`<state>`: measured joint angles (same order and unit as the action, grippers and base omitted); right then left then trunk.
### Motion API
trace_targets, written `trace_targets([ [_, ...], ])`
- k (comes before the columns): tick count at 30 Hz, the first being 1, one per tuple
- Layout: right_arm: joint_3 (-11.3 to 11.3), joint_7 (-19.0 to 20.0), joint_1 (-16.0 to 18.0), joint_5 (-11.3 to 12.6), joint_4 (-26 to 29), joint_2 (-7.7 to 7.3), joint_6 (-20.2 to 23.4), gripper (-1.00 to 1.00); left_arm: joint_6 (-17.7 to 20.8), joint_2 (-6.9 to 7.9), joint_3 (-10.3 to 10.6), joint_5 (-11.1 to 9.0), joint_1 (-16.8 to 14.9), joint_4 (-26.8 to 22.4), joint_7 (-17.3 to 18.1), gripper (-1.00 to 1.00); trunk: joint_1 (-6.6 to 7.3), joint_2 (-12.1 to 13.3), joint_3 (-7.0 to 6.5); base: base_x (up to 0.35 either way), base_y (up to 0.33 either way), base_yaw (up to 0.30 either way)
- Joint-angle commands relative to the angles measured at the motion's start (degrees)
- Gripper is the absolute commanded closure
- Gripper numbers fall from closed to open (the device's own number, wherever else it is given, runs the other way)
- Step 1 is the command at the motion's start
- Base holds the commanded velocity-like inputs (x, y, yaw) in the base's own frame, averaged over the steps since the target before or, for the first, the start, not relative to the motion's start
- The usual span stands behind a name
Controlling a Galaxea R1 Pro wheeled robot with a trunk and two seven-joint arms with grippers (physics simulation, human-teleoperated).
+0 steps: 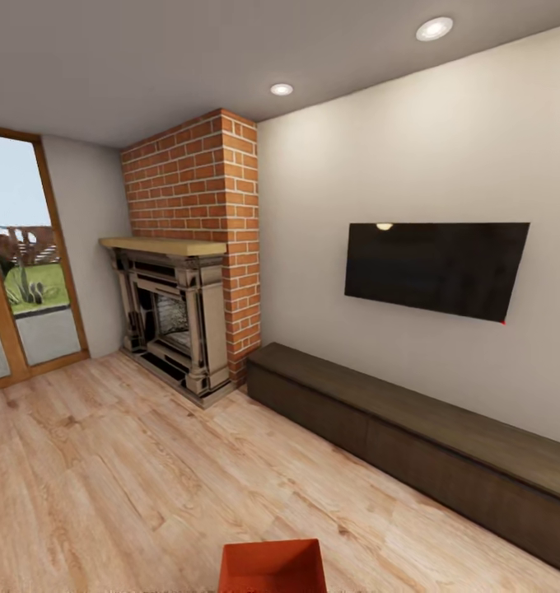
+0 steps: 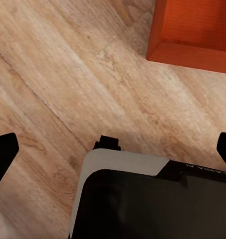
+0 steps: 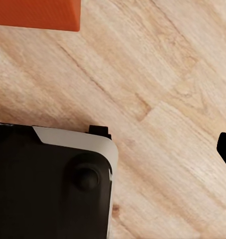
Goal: Move the two storage containers from the living room to the garage. In the garage, place one container on the floor and stack the other container on top of it (either order is fine).
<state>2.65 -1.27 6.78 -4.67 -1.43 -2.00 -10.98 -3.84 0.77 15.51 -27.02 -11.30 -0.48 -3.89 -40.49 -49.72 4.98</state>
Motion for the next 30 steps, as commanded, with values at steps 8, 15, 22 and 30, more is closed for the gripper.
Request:
trace_targets([
  [8, 0.1, -0.2, 0.1, -0.4, -0.2, 0.04, -0.5, -1.0, -0.1, 0.11, 0.6, -0.3, 0.0, 0.0, -0.2, -1.0, -0.01, -0.1, 0.8, 0.0, 0.0, 0.083],
  [15, 0.0, -0.1, 0.1, -0.2, -0.2, 0.08, -0.6, -1.0, -0.1, 0.04, 0.5, -0.3, 0.0, 0.0, -0.2, -1.0, -0.01, -0.1, 1.41, 0.0, 0.0, 0.084],
  [22, -0.1, -0.1, 0.1, 0.0, -0.2, 0.0, -0.7, -1.0, -0.1, 0.03, 0.6, -0.2, 0.0, 0.0, -0.2, -1.0, -0.01, -0.1, 2.03, 0.0, 0.0, 0.08],
  [30, -0.3, 0.2, 0.1, 0.2, -0.2, 0.09, -0.8, -1.0, -0.1, 0.07, 0.7, -0.2, 0.0, 0.0, -0.2, -1.0, -0.01, -0.1, 2.75, 0.0, 0.0, -0.03],
])
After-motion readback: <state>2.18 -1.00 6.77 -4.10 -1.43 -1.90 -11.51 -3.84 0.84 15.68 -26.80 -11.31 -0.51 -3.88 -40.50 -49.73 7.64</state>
